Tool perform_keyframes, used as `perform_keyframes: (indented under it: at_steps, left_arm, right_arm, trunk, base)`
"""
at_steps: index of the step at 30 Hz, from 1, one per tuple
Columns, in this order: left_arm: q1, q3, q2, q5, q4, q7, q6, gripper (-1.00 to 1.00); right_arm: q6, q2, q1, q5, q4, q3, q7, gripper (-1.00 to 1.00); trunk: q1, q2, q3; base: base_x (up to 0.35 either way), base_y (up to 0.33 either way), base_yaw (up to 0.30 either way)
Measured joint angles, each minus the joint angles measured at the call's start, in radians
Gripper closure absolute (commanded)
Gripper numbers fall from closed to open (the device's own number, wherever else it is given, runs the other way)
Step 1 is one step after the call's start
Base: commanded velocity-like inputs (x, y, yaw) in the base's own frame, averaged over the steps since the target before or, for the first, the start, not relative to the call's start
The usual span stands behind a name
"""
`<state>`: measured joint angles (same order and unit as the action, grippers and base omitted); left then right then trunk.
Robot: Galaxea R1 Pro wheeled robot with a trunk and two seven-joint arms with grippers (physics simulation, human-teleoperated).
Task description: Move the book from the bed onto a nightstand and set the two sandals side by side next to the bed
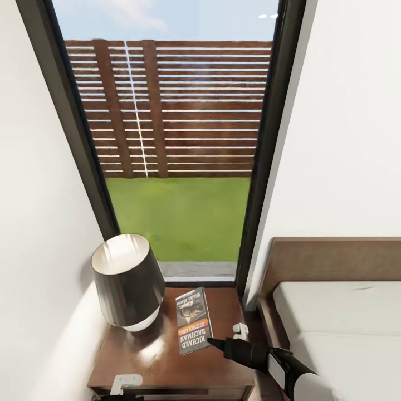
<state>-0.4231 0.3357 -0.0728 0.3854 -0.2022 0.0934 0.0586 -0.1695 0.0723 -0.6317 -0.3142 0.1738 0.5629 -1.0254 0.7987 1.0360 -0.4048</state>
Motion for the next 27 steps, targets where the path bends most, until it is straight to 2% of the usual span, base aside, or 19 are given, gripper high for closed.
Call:
perform_keyframes:
  at_steps: [27]
  left_arm:
    - [0.0,0.0,0.0,0.0,0.003,0.0,0.0,-1.0]
  right_arm:
    - [0.0,0.0,0.0,0.001,0.0,0.001,0.0,1.0]
  trunk:
    - [0.104,0.189,-0.085]
  base:
    - [0.0,0.0,0.0]
